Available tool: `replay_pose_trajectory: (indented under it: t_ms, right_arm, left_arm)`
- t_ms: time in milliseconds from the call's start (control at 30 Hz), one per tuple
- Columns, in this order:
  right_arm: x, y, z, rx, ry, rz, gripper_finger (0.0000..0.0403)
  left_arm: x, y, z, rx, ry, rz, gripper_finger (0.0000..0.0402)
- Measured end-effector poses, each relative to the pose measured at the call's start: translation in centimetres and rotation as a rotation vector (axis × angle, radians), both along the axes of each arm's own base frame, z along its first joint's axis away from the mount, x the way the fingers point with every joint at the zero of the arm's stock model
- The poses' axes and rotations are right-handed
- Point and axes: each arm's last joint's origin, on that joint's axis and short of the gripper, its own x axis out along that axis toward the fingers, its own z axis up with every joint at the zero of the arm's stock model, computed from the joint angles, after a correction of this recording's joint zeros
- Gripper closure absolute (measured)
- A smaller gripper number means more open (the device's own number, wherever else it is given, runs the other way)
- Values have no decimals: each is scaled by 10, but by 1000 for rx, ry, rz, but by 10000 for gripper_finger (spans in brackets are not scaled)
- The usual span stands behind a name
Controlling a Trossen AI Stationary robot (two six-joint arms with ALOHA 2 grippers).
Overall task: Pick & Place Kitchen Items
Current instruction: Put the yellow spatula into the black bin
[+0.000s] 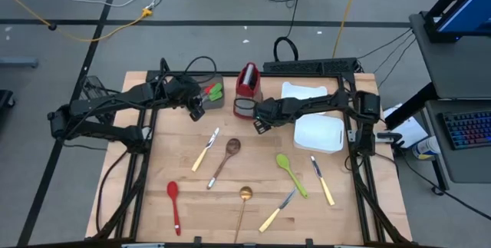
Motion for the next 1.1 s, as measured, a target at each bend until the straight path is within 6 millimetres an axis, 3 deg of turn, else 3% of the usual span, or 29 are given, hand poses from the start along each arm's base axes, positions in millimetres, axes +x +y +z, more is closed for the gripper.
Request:
replay_pose_trajectory:
  t_ms: [267, 433, 800, 1100]
  right_arm:
    - [-13, 3, -25, 7, -23, -51, 181]
    - [-14, 3, -28, -3, -29, -11, 191]
    - [-11, 3, -29, -12, -50, 35, 311]
    - [-9, 17, -19, -34, -63, 134, 301]
  left_arm:
    - [0, -1, 0, -1, -1, -2, 275]
    - [0, -1, 0, -2, -1, 0, 275]
    - [0, -1, 0, -4, -3, 2, 275]
    - [1, -3, 0, -1, -1, -14, 275]
